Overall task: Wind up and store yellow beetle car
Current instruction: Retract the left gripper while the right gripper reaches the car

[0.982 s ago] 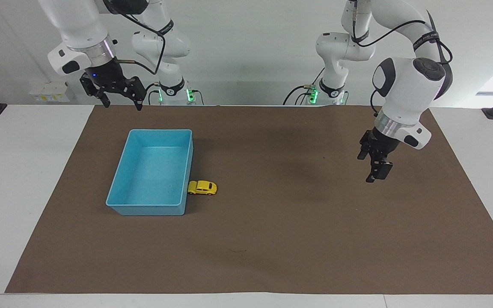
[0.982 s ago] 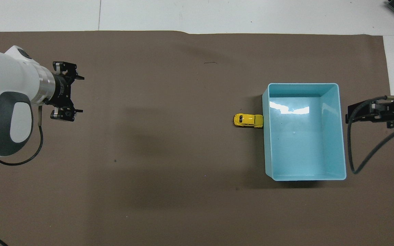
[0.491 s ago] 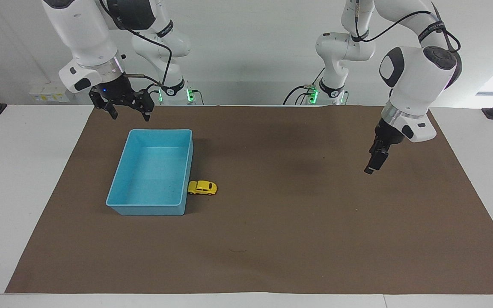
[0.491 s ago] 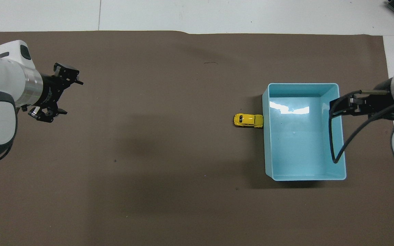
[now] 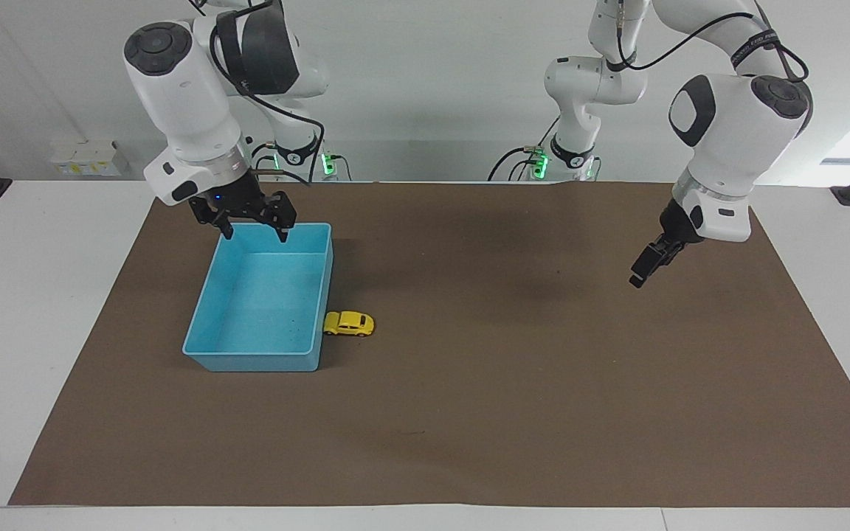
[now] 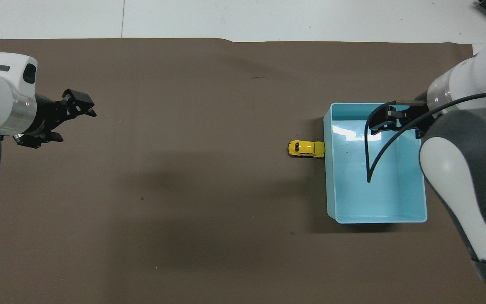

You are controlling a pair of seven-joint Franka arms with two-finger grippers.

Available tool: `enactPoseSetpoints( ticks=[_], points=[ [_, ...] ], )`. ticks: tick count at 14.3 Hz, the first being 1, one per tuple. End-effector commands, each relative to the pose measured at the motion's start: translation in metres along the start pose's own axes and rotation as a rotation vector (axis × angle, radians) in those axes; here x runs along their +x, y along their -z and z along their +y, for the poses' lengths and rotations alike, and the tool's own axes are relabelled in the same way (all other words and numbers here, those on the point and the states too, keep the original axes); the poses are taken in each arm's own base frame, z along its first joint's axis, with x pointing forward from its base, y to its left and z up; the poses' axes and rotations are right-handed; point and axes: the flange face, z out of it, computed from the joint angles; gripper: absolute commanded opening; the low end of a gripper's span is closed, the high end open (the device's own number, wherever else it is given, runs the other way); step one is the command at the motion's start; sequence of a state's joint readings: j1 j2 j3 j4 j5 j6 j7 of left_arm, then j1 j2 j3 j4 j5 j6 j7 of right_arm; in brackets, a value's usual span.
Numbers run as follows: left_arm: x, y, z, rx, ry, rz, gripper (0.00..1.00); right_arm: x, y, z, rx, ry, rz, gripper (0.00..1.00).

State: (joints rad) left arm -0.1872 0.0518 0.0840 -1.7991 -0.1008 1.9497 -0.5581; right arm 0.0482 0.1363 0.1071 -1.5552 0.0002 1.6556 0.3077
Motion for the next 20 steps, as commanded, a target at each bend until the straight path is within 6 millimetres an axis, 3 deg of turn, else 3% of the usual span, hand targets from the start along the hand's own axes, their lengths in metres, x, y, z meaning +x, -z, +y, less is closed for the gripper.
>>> enactPoseSetpoints(
  ticks=[1, 8, 13, 16, 18, 20],
  points=[
    [0.001, 0.018, -0.022, 0.02, -0.171, -0.022, 1.0, 0.003, -0.008, -0.022, -0.004, -0.16, 0.026, 1.0],
    [-0.008, 0.043, -0.039, 0.07, -0.479, -0.041, 1.0, -0.007, -0.027, -0.077, 0.015, -0.661, 0.028, 1.0],
    [-0.015, 0.103, -0.04, 0.073, -0.478, -0.056, 1.0, -0.014, -0.055, -0.103, -0.02, -0.979, 0.055, 1.0],
    [-0.026, 0.127, -0.045, 0.071, -0.483, -0.052, 1.0, -0.012, -0.07, -0.107, -0.02, -1.13, 0.061, 1.0],
    [-0.029, 0.126, -0.046, 0.07, -0.521, -0.061, 1.0, -0.011, -0.093, -0.128, -0.047, -1.239, 0.124, 1.0],
    [-0.027, 0.129, -0.046, 0.066, -0.517, -0.045, 1.0, -0.007, -0.11, -0.132, -0.064, -1.287, 0.136, 1.0]
  ],
)
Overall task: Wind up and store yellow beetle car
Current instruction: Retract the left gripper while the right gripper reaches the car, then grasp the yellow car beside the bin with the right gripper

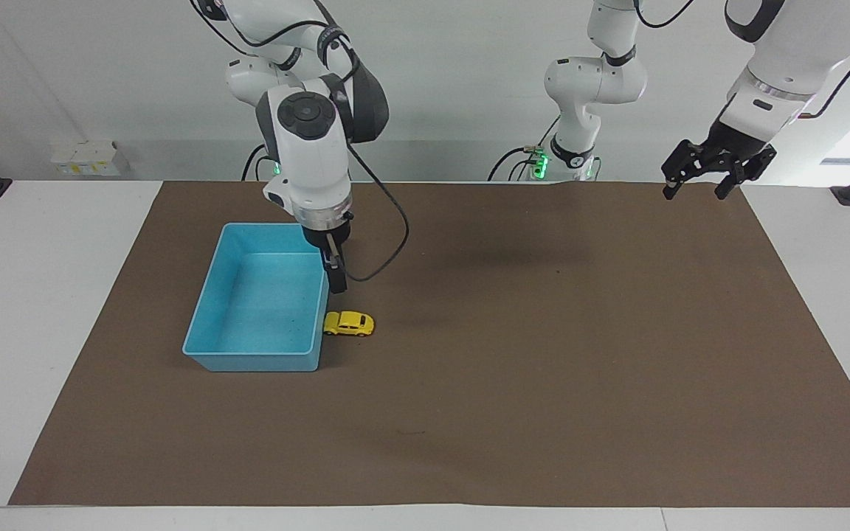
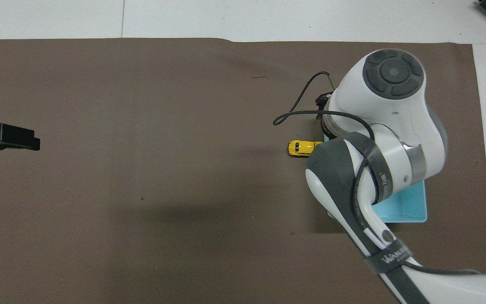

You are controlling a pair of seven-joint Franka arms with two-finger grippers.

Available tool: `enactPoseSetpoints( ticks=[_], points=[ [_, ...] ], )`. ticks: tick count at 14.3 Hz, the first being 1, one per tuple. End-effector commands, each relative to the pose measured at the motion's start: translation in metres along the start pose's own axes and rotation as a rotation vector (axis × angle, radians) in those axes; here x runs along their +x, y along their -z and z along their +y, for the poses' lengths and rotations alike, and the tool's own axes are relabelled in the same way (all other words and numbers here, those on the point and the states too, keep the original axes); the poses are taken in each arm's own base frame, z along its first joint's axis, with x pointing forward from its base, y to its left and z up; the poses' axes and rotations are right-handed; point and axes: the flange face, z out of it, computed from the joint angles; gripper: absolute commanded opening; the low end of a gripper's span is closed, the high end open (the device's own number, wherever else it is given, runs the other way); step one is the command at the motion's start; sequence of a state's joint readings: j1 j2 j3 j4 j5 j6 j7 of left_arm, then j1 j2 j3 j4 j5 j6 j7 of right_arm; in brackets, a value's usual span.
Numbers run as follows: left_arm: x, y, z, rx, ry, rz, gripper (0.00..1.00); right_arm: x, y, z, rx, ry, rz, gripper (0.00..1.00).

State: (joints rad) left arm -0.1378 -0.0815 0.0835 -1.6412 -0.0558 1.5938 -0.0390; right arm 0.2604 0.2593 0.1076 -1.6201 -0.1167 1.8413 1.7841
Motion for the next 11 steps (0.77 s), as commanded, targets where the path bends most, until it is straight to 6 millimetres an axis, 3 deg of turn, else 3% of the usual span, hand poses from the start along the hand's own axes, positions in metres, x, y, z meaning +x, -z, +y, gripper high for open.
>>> enactPoseSetpoints(
  ticks=[1, 3, 5, 11],
  points=[
    [-0.002, 0.005, -0.002, 0.018, -0.021, 0.005, 1.0, -0.009, -0.026, -0.008, 0.003, -0.08, 0.032, 1.0],
    [-0.002, 0.004, 0.005, 0.016, -0.033, 0.003, 1.0, -0.011, -0.046, -0.012, 0.001, -0.156, 0.043, 1.0],
    [-0.003, 0.003, -0.003, 0.018, -0.025, -0.006, 1.0, -0.014, -0.068, -0.013, -0.001, -0.202, 0.045, 1.0],
    [0.002, 0.0, -0.003, 0.032, -0.031, -0.012, 1.0, -0.021, -0.134, 0.006, 0.042, -0.201, 0.074, 1.0]
  ],
)
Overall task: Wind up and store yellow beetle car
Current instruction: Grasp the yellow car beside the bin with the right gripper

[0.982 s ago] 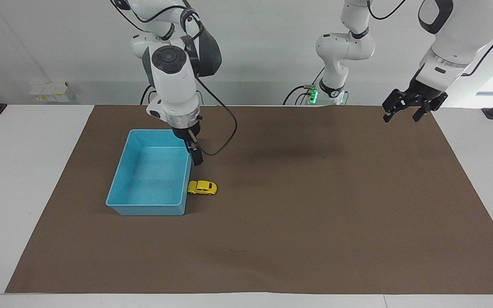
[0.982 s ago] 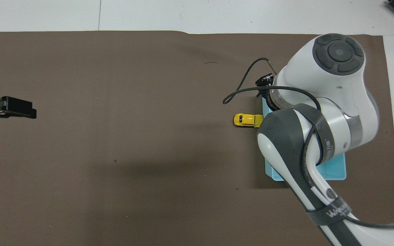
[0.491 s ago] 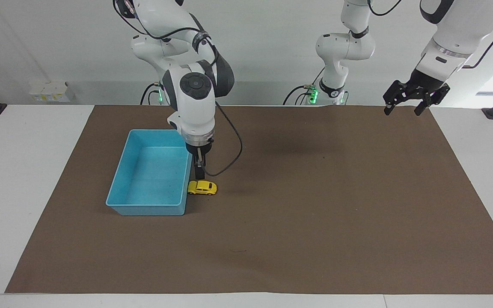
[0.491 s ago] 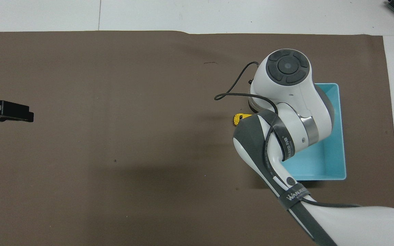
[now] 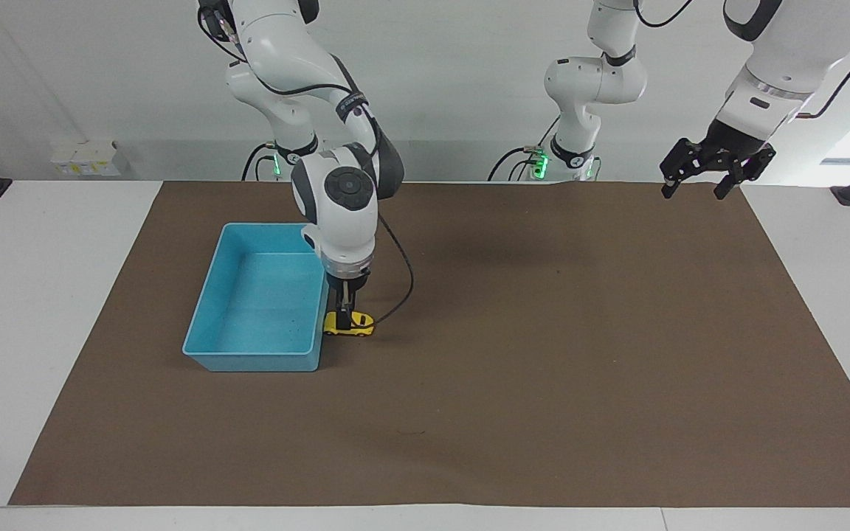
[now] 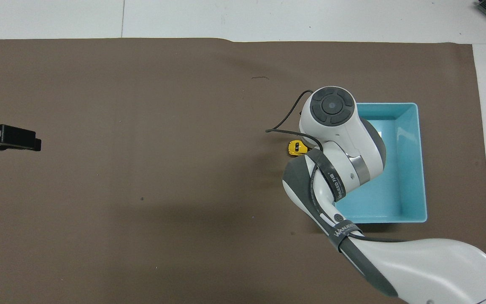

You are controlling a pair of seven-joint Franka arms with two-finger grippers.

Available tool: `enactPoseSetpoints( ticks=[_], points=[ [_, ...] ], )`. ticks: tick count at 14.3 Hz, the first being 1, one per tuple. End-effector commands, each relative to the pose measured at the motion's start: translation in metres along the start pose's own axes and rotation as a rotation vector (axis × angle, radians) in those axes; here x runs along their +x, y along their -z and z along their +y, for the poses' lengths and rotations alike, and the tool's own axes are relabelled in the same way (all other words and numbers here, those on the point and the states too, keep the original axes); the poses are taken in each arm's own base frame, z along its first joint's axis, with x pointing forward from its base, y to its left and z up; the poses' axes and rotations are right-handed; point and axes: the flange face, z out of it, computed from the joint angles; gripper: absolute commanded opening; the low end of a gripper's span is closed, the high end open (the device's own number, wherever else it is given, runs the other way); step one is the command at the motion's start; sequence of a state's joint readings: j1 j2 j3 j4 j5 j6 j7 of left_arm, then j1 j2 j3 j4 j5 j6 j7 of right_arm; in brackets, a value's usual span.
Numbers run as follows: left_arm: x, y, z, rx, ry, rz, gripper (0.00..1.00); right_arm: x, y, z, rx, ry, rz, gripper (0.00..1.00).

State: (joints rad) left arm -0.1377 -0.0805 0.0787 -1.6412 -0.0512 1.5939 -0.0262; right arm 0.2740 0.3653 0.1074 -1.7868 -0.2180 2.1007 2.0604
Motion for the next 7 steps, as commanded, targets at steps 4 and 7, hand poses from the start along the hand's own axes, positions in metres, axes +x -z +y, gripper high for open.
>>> enactPoseSetpoints(
  ticks=[4, 7],
  points=[
    [-0.003, -0.002, -0.003, 0.023, -0.018, -0.022, 1.0, -0.002, -0.039, 0.021, 0.043, -0.019, 0.0, 1.0],
    [-0.003, -0.006, 0.001, 0.022, -0.029, -0.025, 1.0, 0.003, -0.052, 0.027, 0.052, -0.024, -0.013, 0.93]
  ],
)
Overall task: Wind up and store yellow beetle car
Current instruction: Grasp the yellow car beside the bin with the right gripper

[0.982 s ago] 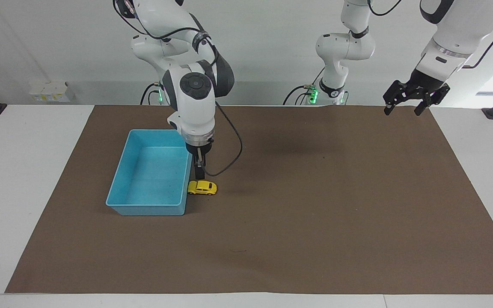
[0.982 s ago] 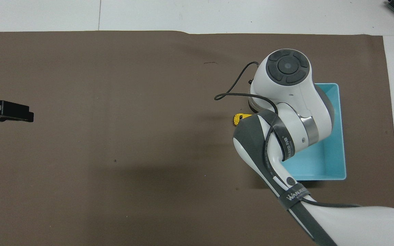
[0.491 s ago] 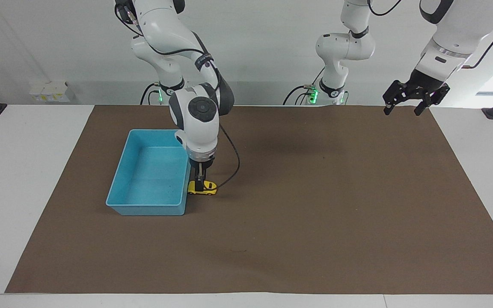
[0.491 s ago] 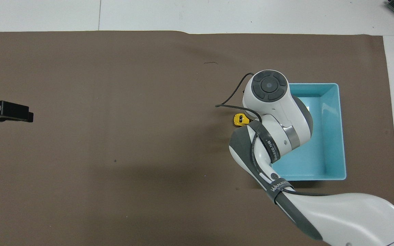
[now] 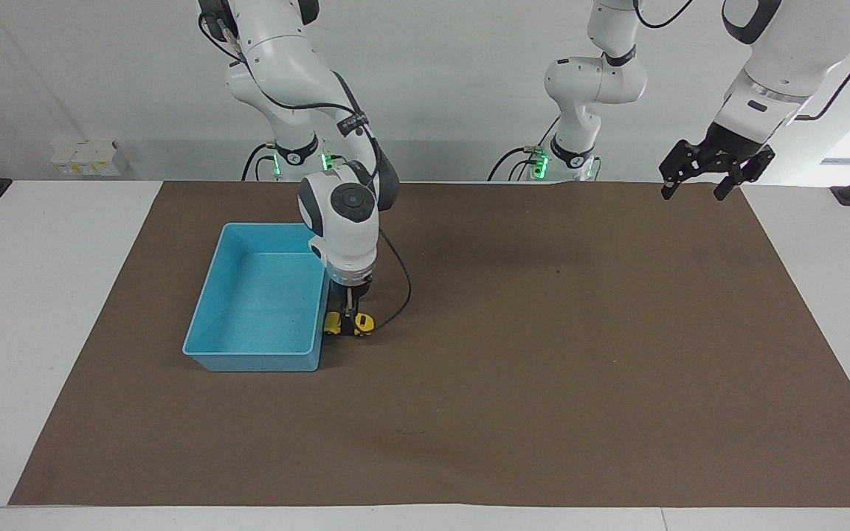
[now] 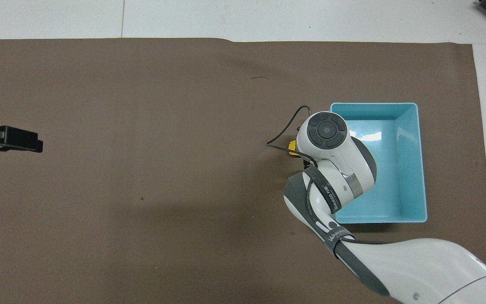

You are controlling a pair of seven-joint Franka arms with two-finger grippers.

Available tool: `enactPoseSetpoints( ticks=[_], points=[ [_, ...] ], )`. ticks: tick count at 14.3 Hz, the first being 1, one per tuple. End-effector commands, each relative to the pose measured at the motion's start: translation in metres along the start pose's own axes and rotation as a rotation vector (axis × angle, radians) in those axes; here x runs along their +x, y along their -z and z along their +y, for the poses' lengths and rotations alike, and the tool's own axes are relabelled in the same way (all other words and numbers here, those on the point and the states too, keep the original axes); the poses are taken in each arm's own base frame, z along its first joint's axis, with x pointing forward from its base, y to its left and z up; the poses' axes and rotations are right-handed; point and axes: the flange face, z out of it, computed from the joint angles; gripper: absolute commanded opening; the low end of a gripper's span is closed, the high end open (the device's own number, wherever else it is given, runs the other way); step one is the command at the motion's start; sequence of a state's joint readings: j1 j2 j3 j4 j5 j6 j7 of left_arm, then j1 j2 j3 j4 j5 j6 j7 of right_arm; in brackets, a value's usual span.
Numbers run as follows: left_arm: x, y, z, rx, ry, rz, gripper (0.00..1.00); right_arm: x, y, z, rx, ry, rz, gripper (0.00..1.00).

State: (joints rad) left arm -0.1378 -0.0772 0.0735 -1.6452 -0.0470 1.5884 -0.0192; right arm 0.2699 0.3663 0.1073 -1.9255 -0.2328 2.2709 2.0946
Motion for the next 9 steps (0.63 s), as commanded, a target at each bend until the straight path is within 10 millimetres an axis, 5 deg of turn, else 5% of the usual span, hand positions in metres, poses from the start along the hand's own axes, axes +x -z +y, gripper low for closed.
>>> enactPoseSetpoints(
  ticks=[1, 2, 3, 6, 9],
  points=[
    [-0.002, -0.002, -0.003, 0.017, -0.015, -0.009, 1.0, 0.008, -0.008, 0.007, 0.028, -0.02, 0.004, 0.77],
    [0.0, 0.0, -0.003, 0.018, -0.018, 0.0, 1.0, 0.01, -0.009, 0.008, 0.035, -0.02, -0.001, 0.52],
    [0.001, 0.001, -0.004, 0.019, -0.015, 0.001, 1.0, 0.011, -0.009, 0.007, 0.037, -0.018, -0.002, 0.01],
    [-0.001, 0.0, -0.003, 0.017, -0.016, -0.002, 1.0, 0.006, -0.003, 0.004, 0.029, -0.012, 0.007, 0.0],
    [-0.001, 0.001, -0.003, 0.017, -0.014, -0.003, 1.0, -0.008, 0.024, -0.002, 0.013, 0.0, 0.033, 0.0]
  ],
)
